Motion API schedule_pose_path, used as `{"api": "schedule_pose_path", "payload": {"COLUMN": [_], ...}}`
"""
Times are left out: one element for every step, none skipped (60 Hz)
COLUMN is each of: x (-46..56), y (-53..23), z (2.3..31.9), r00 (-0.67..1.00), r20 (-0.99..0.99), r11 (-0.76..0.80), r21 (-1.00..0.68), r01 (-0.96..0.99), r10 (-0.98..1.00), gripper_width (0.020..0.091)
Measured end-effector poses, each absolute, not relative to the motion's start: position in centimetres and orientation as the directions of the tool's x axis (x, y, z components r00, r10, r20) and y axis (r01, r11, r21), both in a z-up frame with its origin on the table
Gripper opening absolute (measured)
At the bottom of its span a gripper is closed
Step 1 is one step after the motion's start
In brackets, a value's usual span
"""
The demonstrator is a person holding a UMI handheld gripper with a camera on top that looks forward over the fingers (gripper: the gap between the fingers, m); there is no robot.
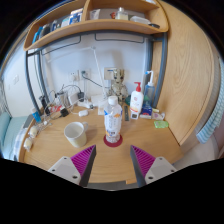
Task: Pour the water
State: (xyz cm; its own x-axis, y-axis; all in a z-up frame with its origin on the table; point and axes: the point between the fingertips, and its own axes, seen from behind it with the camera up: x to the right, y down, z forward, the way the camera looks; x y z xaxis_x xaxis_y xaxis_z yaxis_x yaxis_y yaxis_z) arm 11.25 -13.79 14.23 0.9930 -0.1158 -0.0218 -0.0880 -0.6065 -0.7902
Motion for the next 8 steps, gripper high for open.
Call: {"api": "schedule_pose_path", "payload": {"x": [11.3, 11.3, 11.3, 11.4, 11.4, 11.4, 11.5, 11.5], "y": [-13.7, -13.7, -13.6, -13.5, -13.4, -13.3, -13.2, -13.1], "z": [14.4, 14.6, 14.8, 15.0, 15.2, 15.4, 15.5, 15.6], "r00": [0.993, 0.993, 0.993, 0.992, 0.992, 0.992, 0.992, 0.992], "r20": [-0.025, -0.028, -0.032, -0.035, -0.037, -0.038, -0.038, -0.037], "r11": [-0.603, -0.6, -0.596, -0.592, -0.588, -0.584, -0.582, -0.581], "r21": [-0.792, -0.795, -0.797, -0.8, -0.803, -0.805, -0.807, -0.808], "r01": [-0.091, -0.093, -0.095, -0.098, -0.1, -0.101, -0.101, -0.099], "r10": [-0.116, -0.116, -0.117, -0.117, -0.119, -0.119, -0.119, -0.117], "gripper_width": [0.068, 0.0679, 0.0681, 0.0681, 0.068, 0.0679, 0.0678, 0.0682]}}
